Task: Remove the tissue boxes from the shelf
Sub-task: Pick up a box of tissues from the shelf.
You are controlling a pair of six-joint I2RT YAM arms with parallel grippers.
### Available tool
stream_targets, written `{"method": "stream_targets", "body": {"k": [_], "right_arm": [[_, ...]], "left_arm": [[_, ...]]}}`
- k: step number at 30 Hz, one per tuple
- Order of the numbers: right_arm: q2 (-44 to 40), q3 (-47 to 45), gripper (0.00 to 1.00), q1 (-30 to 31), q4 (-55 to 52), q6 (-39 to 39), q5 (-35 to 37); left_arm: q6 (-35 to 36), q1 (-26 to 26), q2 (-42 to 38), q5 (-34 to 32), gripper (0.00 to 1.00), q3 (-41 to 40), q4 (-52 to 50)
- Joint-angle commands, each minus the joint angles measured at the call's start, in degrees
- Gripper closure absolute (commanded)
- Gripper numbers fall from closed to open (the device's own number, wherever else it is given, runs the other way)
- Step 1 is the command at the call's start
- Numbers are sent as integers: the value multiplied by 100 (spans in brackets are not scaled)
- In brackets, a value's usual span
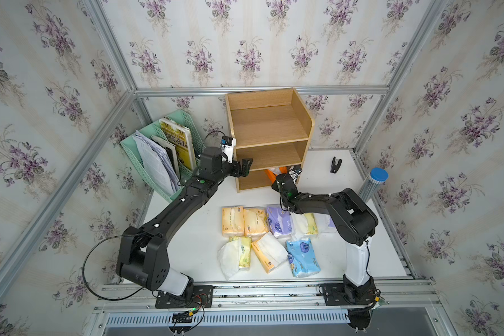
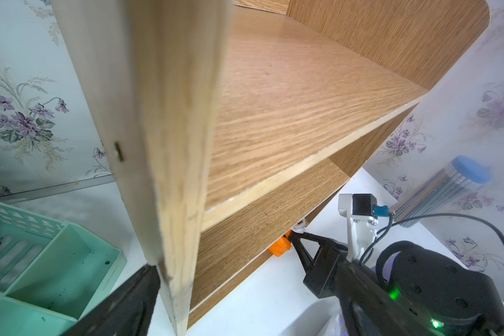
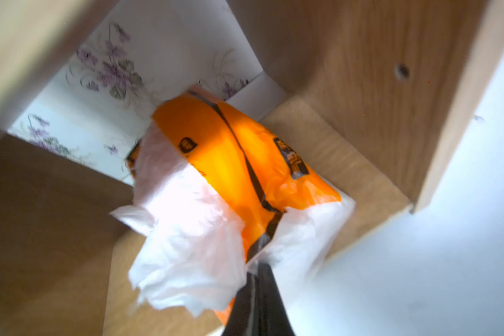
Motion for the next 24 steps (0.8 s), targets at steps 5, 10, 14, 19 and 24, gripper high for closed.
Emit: {"method": "stream_targets", "body": {"k": [5,10,14,19,24], "right_arm": [[-564,-535,100,323,-452,-452,-173],[-1018,-1099,100,332,-543,-682,-112],[-1365,-1440,100,332,-783,-863,-14],[-1826,-1828,100,334,-973,-999,133],[-2240,-2128,100,322,-1244,-1150,338]], "left_arm": [[-41,6,-340,-53,1,-94,-325],[-77,-2,-697,-150,1,-299,-427],[-133,1,-908,-214,1,-424,-475],[-221,-37,-1084,-230,1,-481,-550],[-258,-116,-1255,-347,1,-510,-653]]}}
